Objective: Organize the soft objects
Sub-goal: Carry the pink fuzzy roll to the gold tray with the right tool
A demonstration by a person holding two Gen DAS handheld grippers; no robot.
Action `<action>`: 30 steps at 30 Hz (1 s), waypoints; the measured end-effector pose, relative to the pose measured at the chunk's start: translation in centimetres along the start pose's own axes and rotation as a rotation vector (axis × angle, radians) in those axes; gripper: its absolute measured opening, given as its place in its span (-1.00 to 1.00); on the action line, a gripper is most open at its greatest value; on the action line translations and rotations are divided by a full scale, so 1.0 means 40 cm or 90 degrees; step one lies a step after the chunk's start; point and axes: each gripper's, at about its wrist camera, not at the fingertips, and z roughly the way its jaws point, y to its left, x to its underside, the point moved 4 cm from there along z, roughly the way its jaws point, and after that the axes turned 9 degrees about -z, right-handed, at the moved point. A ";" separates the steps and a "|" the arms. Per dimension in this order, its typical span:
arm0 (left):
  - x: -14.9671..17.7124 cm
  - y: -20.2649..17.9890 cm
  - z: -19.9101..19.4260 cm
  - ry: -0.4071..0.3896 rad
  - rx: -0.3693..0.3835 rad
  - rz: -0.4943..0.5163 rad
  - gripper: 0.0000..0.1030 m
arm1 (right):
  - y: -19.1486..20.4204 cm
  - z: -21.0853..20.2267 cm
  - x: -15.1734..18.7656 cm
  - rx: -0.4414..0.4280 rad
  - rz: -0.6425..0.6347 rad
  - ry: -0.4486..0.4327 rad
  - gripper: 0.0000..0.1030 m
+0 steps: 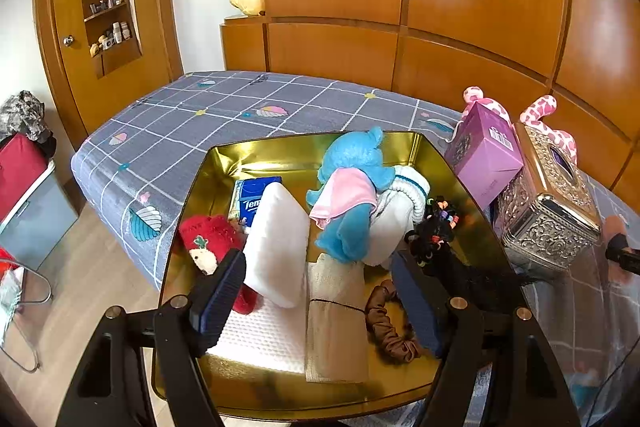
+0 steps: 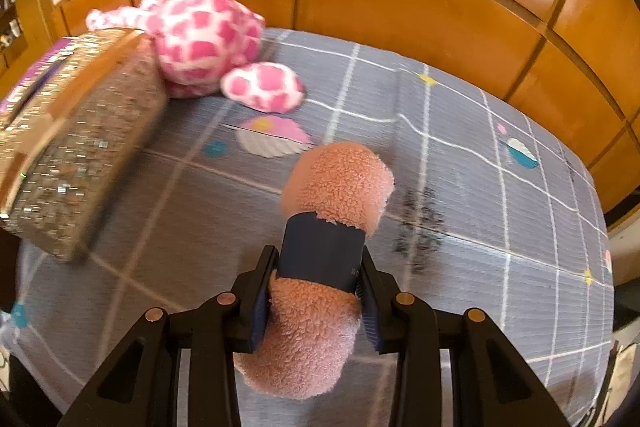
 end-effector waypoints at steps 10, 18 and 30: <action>0.005 0.000 0.008 0.008 -0.002 -0.002 0.47 | 0.091 -0.155 -0.048 -0.046 -0.015 -0.117 -0.28; 0.007 0.008 0.016 0.013 -0.006 -0.006 0.47 | 0.234 -0.334 -0.102 -0.110 -0.088 -0.241 -0.28; 0.011 0.019 0.033 0.024 -0.009 -0.014 0.47 | 0.449 -0.412 -0.119 -0.232 -0.181 -0.291 -0.28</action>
